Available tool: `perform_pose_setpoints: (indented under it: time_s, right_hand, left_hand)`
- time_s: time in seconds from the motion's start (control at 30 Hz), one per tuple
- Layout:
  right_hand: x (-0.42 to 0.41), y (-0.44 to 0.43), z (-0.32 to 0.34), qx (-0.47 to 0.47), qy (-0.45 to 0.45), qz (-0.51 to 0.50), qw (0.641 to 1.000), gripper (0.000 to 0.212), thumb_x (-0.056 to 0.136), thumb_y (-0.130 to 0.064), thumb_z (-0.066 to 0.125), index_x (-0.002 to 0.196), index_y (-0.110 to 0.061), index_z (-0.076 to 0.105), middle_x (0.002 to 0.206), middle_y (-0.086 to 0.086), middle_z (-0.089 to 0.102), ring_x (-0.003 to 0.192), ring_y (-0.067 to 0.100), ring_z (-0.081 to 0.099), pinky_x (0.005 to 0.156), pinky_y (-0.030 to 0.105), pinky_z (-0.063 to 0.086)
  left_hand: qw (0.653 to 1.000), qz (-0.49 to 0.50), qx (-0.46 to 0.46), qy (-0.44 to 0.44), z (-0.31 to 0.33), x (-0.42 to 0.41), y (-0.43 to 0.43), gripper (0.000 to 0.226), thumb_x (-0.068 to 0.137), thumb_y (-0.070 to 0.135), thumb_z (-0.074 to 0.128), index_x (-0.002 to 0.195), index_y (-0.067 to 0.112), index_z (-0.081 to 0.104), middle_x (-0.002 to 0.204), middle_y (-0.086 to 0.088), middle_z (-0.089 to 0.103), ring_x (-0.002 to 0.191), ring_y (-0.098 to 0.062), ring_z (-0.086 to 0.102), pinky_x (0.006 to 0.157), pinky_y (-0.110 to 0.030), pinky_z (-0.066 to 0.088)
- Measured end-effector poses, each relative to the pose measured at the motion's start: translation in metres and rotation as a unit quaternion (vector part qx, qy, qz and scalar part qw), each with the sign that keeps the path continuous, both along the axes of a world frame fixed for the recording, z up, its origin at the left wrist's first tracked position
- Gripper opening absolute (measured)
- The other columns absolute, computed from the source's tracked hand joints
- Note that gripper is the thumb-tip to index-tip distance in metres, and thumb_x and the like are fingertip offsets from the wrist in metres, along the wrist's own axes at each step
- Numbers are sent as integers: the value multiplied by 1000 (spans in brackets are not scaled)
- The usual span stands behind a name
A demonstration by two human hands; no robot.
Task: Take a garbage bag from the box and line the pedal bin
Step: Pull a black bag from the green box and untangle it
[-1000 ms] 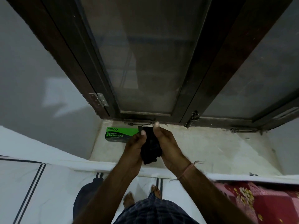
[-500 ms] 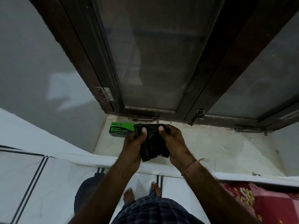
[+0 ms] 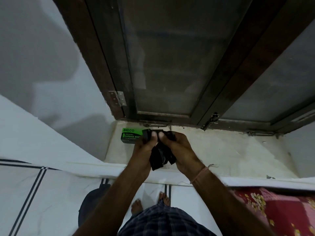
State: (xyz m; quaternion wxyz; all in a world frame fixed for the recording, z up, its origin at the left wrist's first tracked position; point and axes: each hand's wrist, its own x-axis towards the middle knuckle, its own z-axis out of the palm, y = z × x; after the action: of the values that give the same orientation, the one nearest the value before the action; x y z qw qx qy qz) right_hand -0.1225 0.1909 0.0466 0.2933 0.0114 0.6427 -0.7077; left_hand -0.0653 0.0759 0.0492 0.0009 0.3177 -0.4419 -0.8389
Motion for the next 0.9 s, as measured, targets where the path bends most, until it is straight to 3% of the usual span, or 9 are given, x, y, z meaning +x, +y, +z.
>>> perform_pose_setpoints:
  time_s: [0.17,0.27,0.33,0.4,0.5,0.57,0.63,0.73,0.9]
  right_hand:
    - [3,-4,5,12,-10,-34,999,32,103,-29,59,119,-5,72,109,17,78,104,30,75,88,40,61]
    - [15,-10,8,42,-3,-52,998,28,103,-23,58,115,-1,72,94,17,77,72,21,76,49,23,55]
    - [23,-15,8,69,12,-56,996,25,105,-19,56,113,0,70,87,16,74,58,18,70,36,20,44]
    - [30,-20,9,74,19,-58,995,25,106,-17,53,113,1,68,84,13,73,55,16,69,34,19,44]
    - [39,-26,6,68,27,-69,995,28,109,-14,46,116,0,69,91,20,74,63,19,71,39,19,49]
    - [43,-28,8,58,21,-92,994,33,110,-18,42,116,-1,70,99,23,76,77,32,74,47,24,55]
    - [46,-25,13,14,9,-99,995,39,111,-24,39,116,-1,70,99,16,78,86,28,77,57,22,58]
    - [53,-18,23,-22,18,-45,999,42,109,-27,44,120,5,68,85,7,75,64,7,72,49,12,50]
    - [62,-24,22,15,31,-34,999,16,101,-12,60,101,-2,73,69,-5,75,56,3,70,46,11,48]
  left_hand:
    - [1000,-11,-19,-3,-4,7,-23,23,104,22,52,116,13,69,113,-10,77,111,-29,71,85,-42,59]
    - [1000,-12,2,-19,-6,9,-27,30,108,23,44,125,6,62,123,-17,71,115,-33,68,78,-38,60]
    - [999,-13,30,-25,-1,13,-27,36,108,31,40,122,8,64,120,-17,73,106,-29,72,71,-35,61]
    - [998,-38,49,-10,3,17,-28,38,106,38,43,118,12,68,113,-14,76,102,-27,74,75,-36,62]
    - [997,-74,-18,33,2,25,-32,26,102,25,54,119,12,69,113,-12,77,108,-27,73,88,-41,60]
    - [996,-67,-39,35,0,30,-37,25,100,21,59,121,9,69,113,-12,77,108,-27,73,84,-39,61]
    - [997,-64,-44,30,-4,35,-43,23,99,20,61,117,10,72,112,-11,77,106,-26,74,77,-33,61]
    - [995,-79,-55,7,-6,39,-49,21,101,22,59,115,15,72,112,-9,78,106,-26,73,75,-34,61]
    - [996,-79,38,2,1,41,-42,37,107,32,43,129,11,63,122,-12,74,112,-28,71,82,-38,61]
